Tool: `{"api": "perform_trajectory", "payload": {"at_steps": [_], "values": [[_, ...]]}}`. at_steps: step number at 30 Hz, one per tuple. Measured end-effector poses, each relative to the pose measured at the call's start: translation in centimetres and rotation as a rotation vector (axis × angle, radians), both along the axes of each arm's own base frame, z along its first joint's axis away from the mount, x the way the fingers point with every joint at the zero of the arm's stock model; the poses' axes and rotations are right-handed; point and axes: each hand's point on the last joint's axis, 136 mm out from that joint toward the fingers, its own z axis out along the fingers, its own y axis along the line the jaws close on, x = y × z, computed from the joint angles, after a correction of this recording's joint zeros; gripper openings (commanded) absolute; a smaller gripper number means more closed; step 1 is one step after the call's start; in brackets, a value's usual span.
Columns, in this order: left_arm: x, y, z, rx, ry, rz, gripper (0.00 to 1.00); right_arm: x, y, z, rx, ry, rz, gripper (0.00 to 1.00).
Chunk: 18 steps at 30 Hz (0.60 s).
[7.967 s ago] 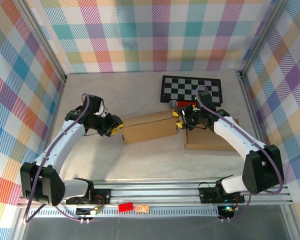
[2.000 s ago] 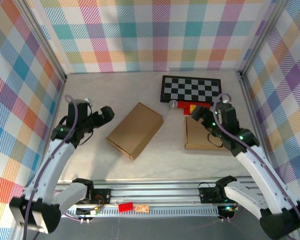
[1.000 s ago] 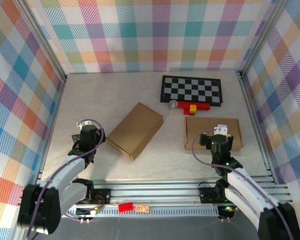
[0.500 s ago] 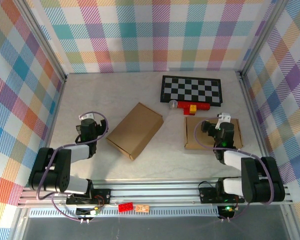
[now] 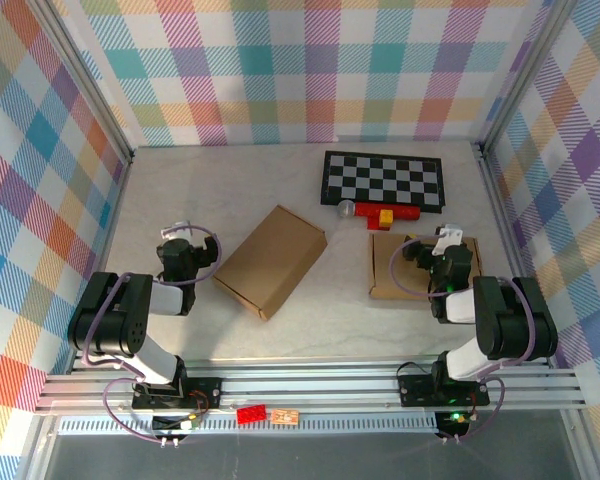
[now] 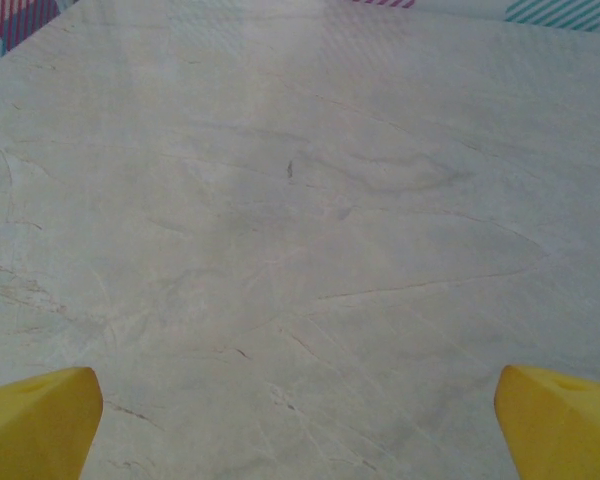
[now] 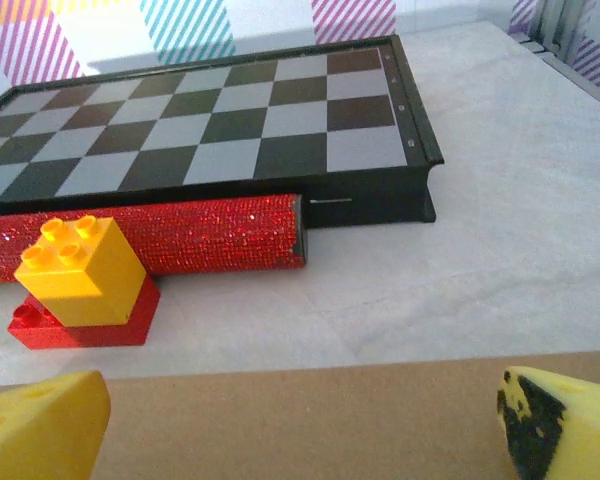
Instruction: Fold the paper box
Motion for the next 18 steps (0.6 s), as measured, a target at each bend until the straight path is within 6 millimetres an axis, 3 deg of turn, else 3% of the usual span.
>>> {"api": "perform_trajectory", "payload": {"at_steps": [5,9,18], "values": [[0.4,-0.1,0.5,0.010,-0.013,0.006,1.00,1.4,0.3,0.3,-0.021,0.029,-0.018,0.99],[0.4,-0.1,0.5,0.012,-0.012,0.008,1.00,3.1,1.1,1.8,-0.044,0.011,-0.009,0.99],[0.5,-0.4,0.6,0.029,-0.013,-0.001,1.00,2.8,0.9,0.8,-0.060,0.051,-0.020,0.99]]}}
